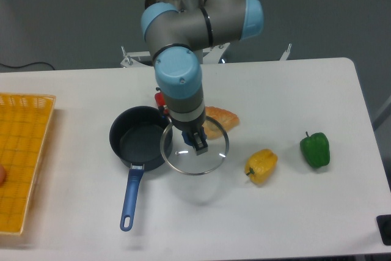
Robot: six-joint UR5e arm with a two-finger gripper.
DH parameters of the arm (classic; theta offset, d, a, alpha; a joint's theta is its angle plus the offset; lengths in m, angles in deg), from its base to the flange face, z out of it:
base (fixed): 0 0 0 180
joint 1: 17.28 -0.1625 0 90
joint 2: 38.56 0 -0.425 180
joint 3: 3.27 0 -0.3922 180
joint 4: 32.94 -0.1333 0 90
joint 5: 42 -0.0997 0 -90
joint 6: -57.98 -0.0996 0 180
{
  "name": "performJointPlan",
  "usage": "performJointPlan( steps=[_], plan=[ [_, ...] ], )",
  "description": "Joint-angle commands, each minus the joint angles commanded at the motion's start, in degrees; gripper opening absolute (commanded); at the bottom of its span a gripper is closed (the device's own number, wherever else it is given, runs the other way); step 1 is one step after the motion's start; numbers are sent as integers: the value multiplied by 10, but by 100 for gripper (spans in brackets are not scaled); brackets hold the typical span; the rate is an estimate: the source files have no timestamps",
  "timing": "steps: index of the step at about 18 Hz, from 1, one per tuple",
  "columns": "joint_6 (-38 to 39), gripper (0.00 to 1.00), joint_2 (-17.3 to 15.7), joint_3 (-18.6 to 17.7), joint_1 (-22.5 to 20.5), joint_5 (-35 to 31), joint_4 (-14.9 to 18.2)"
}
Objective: Open the lid
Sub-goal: 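Lift the glass lid off the saucepan and move it beside the pan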
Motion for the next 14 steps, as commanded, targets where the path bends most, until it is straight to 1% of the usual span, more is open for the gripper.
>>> performJointPlan(
  steps=[6,14],
  plan=[
    [-3,56,-4,-6,-14,2,1],
    [-4,56,-4,-6,-12,4,0]
  ],
)
